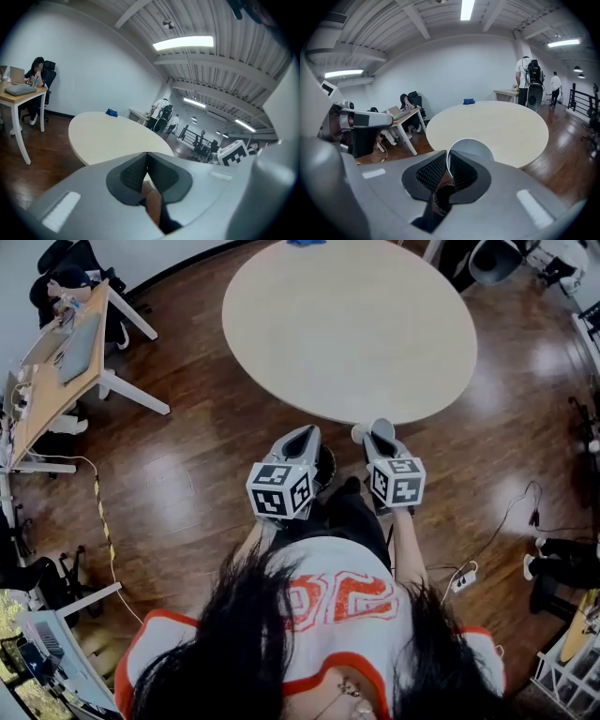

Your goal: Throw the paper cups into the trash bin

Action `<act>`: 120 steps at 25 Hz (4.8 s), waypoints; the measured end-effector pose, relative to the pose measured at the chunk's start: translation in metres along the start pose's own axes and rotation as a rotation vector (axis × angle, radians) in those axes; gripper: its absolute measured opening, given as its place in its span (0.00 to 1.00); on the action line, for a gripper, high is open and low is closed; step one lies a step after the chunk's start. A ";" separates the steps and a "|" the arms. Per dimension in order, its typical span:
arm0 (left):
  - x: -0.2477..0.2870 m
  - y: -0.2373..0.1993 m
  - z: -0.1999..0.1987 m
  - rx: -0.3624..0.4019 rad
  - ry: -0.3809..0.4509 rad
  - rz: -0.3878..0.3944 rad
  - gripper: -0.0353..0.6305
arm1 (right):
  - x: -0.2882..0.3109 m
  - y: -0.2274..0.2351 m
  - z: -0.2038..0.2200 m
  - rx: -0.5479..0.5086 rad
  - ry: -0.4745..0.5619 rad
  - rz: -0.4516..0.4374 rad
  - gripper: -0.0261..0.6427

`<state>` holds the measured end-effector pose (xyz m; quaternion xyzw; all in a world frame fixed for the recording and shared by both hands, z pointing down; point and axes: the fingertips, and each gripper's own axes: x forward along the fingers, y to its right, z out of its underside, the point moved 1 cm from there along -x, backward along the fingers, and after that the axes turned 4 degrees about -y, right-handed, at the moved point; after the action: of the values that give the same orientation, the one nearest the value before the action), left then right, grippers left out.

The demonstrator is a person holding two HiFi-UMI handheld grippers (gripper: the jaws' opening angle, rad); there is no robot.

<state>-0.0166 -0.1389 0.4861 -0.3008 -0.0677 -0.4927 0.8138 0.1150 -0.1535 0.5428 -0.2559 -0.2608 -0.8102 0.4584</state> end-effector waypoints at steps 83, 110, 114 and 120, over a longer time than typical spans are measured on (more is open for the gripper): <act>-0.010 -0.116 0.126 0.065 -0.224 0.111 0.05 | 0.195 -0.060 0.205 0.201 -0.295 0.076 0.08; -0.025 -0.082 0.089 0.048 -0.218 0.131 0.05 | 0.108 -0.060 0.129 0.388 -0.064 0.080 0.04; -0.028 -0.073 0.080 0.058 -0.210 0.136 0.05 | 0.072 -0.070 0.107 0.402 -0.012 0.088 0.04; -0.027 -0.059 0.060 0.073 -0.174 0.150 0.05 | 0.018 -0.077 0.071 0.455 0.115 0.093 0.04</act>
<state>-0.0685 -0.1049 0.5485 -0.3168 -0.1334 -0.3998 0.8497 0.0524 -0.0836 0.5923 -0.1111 -0.3979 -0.7218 0.5553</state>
